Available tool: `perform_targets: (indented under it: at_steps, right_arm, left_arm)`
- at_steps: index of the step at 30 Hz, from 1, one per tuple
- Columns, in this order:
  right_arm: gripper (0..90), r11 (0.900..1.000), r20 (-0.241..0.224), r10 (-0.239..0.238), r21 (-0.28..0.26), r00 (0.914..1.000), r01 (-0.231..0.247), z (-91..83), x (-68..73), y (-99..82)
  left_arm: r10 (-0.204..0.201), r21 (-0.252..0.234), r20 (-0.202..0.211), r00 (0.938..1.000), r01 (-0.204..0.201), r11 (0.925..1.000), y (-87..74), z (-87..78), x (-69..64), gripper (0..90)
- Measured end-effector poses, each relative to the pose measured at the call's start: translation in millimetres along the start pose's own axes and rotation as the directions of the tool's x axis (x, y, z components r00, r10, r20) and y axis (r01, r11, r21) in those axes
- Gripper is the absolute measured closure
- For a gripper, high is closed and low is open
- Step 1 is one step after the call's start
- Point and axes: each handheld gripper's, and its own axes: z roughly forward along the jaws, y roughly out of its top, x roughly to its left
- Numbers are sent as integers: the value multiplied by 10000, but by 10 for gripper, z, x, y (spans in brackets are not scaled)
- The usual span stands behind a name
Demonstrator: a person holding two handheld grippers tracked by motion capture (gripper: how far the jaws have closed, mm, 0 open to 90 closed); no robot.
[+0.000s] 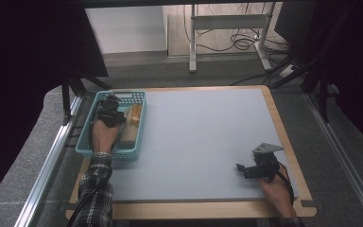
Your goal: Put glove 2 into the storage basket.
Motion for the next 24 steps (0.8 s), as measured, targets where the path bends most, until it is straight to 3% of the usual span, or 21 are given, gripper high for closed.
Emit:
perform_targets:
  at_steps: [5,13,24]
  right_arm:
    - [81,10000,0,16,4,10000,-16,0,1,0]
    - [81,10000,-2,10,2,10000,-10,0,1,0]
    - [81,10000,-2,9,2,10000,-9,0,1,0]
  left_arm:
    - [-193,-445,-39,9998,191,9988,-51,-66,72,516]
    - [-634,-1023,506,9967,683,9924,-168,-131,189,324]
    - [-393,-1659,1058,9936,566,9845,-306,-251,233,123]
